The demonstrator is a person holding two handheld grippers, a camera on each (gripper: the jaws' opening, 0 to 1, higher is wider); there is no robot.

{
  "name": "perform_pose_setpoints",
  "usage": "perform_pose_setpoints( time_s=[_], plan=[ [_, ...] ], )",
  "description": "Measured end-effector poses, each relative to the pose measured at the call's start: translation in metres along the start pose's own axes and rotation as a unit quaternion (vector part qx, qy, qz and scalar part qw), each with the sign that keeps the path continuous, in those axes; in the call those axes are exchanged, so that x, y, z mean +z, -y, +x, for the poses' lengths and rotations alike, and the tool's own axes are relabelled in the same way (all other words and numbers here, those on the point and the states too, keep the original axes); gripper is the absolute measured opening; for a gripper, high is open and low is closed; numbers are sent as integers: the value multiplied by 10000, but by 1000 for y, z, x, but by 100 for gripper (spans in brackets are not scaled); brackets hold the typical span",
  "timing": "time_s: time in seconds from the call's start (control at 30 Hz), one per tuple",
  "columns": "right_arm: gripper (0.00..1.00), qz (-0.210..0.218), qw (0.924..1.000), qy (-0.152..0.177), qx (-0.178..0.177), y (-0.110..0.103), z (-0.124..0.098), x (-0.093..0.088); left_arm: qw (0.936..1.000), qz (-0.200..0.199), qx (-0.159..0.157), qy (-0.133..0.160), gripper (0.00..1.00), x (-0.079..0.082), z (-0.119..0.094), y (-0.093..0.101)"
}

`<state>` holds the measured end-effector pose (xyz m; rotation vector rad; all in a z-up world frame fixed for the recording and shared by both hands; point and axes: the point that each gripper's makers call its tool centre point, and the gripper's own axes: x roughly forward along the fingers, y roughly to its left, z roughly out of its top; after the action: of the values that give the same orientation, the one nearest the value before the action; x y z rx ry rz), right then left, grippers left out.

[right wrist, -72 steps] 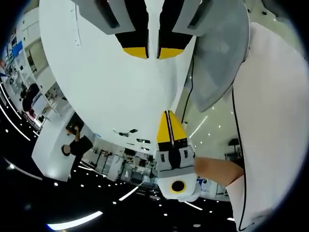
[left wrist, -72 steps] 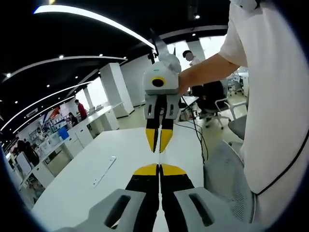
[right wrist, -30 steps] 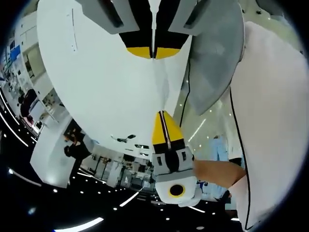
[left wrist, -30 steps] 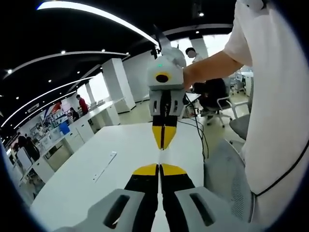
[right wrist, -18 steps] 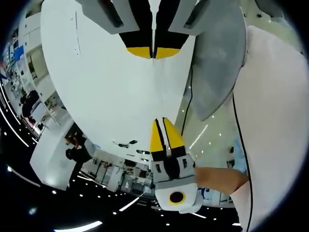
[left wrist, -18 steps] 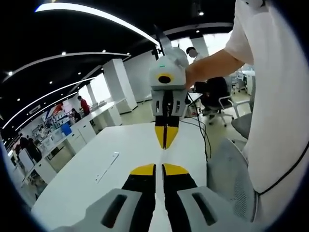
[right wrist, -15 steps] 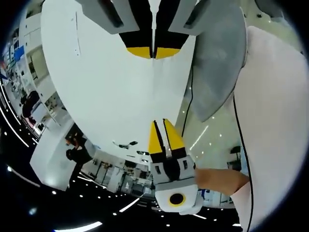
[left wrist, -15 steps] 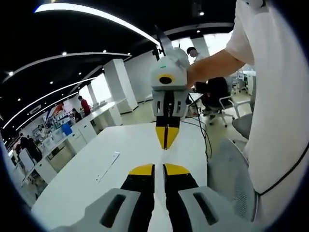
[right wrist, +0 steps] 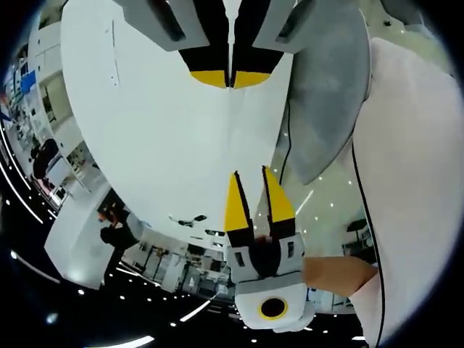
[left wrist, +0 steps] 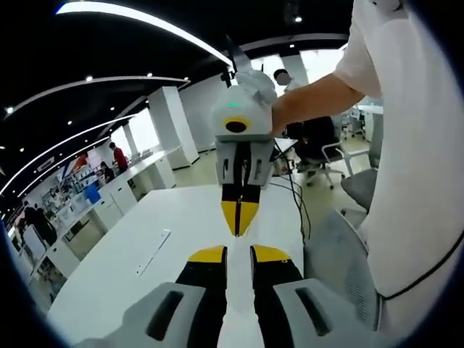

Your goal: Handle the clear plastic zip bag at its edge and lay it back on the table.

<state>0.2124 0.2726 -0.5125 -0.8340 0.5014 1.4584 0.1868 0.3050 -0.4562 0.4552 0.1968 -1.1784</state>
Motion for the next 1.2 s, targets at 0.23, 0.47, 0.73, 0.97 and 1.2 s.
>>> perform_pose_setpoints(
  time_s=[0.23, 0.47, 0.73, 0.97, 1.2],
  plan=[
    [0, 3, 10000, -24, -7, 0, 1, 2, 9998, 131, -116, -60, 7, 4, 8, 5],
    [0, -2, 10000, -36, -22, 0, 1, 4, 9985, 410, -244, -281, 7, 5, 21, 10],
    [0, -35, 10000, -26, -42, -1, 0, 9, 9945, 780, -322, -613, 6, -3, 33, 14],
    [0, -32, 10000, 4, -40, -3, 0, 13, 9930, 892, -285, -720, 5, -8, 35, 11],
    [0, -75, 10000, 13, -34, -4, 0, 18, 9905, 965, -248, -945, 5, -19, 37, 9]
  ],
)
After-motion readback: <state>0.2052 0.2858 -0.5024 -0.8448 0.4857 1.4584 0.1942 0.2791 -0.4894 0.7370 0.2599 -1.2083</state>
